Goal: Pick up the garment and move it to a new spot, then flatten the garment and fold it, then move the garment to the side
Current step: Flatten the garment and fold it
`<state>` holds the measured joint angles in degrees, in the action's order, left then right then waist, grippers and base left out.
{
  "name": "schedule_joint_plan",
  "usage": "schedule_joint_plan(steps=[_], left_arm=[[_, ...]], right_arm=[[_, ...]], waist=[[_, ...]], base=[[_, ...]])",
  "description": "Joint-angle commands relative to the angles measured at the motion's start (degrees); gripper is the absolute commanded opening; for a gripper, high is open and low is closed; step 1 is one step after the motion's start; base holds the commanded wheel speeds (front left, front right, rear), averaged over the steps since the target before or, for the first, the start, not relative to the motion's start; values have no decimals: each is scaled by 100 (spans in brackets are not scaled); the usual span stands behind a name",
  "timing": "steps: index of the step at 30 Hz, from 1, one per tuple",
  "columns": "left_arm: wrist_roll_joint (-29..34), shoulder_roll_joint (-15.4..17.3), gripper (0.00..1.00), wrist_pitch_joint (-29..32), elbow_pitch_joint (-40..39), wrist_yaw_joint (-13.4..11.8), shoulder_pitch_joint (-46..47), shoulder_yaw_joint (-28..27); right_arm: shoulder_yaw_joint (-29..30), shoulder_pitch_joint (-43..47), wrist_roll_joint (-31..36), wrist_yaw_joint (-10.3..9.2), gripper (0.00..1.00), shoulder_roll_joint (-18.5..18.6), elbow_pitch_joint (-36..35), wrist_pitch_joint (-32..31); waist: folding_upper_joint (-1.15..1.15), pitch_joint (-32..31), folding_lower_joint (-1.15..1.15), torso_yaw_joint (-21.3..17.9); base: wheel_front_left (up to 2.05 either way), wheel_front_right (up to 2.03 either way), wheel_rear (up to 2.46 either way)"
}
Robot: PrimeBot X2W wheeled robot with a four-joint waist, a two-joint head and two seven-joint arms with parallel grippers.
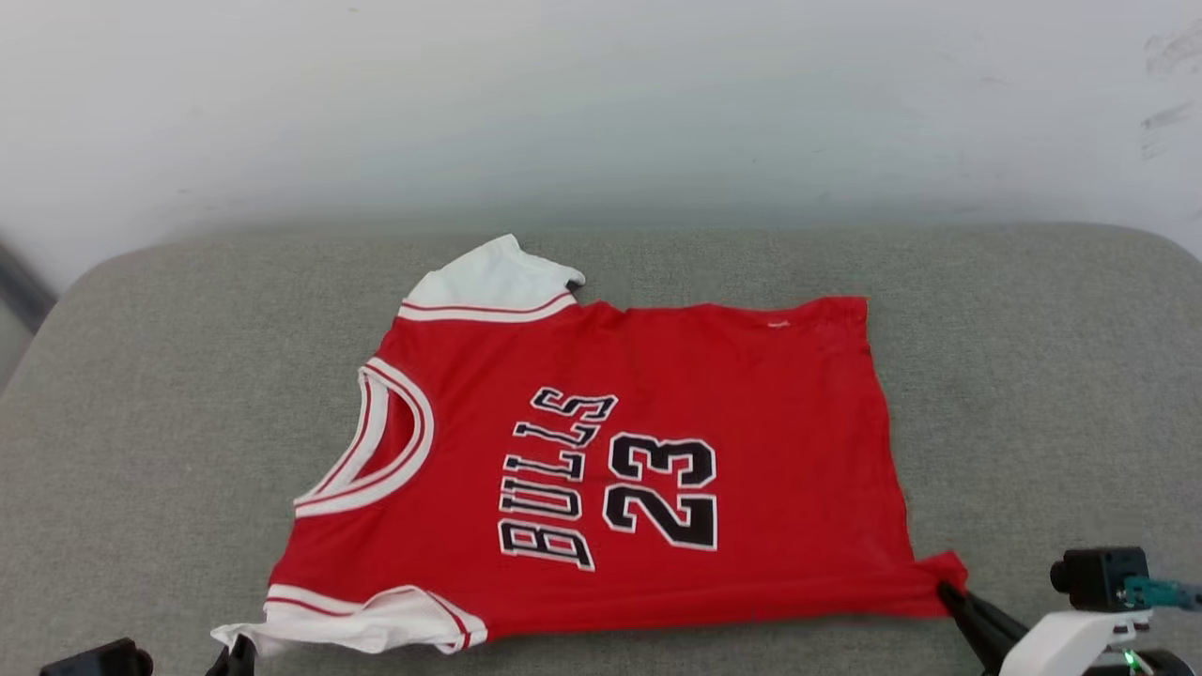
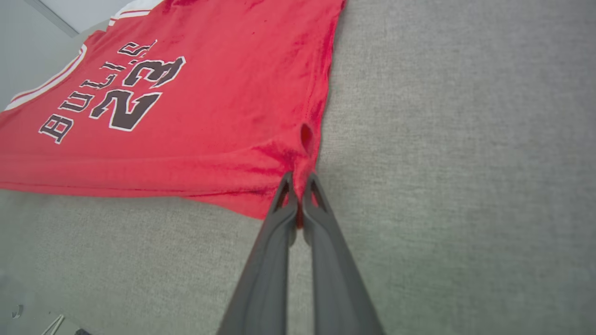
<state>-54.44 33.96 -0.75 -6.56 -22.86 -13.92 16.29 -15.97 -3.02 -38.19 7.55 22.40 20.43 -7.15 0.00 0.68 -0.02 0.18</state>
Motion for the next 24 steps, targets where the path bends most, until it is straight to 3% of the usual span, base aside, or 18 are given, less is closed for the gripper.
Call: schedule_joint_plan(steps=[1,5,11,15,24], left_arm=[[-28,104,0,60,-204,-138,-178,-73],[-69,155,0,84,-663,-255,-231,-187],[14,58,0,123,-576,-11,469,-37],[90,-105,0,109,-190,201,1204,90],[9,-439,0,397,1182,751,2478,451]], right_arm=[[242,286,107,-12,0,-57,-231,-181],[785,734,429,-11,0,-321,-925,-686],[1197,522,831,-10,0,-780,-1405,-1180],[1266,117,890,-9,0,-1024,-1220,-1279],[947,-963,952,-9,0,-1125,-360,-1385]], waist=[[0,-34,2,11],[0,-31,2,-10],[0,120,2,-92],[0,364,2,-82],[0,949,2,-90]], base=[[0,0,0],[0,0,0],[0,0,0],[0,0,0],[0,0,0]])
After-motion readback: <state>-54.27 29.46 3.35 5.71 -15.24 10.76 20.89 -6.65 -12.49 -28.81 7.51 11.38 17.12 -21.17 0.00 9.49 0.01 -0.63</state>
